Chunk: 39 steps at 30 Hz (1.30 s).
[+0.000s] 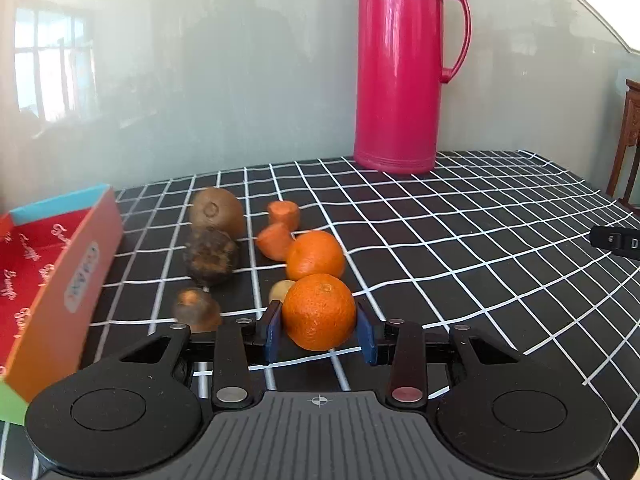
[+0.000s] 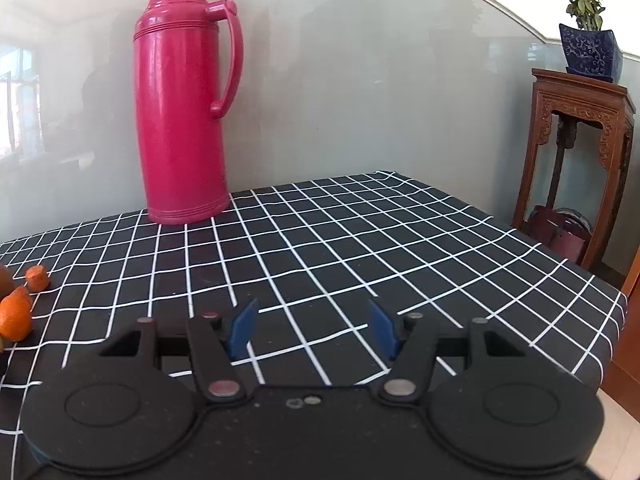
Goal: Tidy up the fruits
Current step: 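Carry the orange with the left gripper into the red box and release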
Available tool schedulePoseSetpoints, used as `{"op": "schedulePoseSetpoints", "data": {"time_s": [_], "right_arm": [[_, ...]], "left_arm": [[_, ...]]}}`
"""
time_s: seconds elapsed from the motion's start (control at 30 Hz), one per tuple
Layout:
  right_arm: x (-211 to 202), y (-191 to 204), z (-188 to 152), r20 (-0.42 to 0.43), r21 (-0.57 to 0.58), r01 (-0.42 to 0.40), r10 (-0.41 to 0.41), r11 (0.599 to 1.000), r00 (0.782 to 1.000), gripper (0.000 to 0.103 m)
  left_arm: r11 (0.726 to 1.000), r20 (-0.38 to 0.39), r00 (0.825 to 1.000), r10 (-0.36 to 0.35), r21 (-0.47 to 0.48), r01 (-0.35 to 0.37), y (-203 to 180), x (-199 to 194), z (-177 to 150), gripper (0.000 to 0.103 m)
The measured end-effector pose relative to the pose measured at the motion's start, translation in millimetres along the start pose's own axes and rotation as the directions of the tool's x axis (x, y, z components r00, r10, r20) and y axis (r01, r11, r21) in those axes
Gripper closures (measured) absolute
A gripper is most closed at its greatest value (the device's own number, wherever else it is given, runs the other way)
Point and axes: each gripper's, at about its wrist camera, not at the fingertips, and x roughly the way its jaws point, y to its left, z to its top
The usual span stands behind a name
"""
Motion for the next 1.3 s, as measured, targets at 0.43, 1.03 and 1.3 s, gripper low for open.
{"op": "schedulePoseSetpoints", "data": {"time_s": [0.43,1.03,1.3], "right_arm": [[-15,35,6,0.016,-0.034,-0.047,0.047,0.998,0.999,0.043],[-22,53,6,0.017,-0.054,-0.069,0.070,0.996,0.997,0.043],[-24,67,6,0.013,-0.068,-0.095,0.096,0.993,0.995,0.043]], "left_arm": [[0.995,0.077,0.993,0.085,-0.059,-0.080,58,-40,4,0.064],[0.948,0.074,0.956,0.283,-0.170,-0.268,157,-65,-10,0.064],[0.926,0.028,0.943,0.330,-0.202,-0.318,190,-63,-22,0.064]]}}
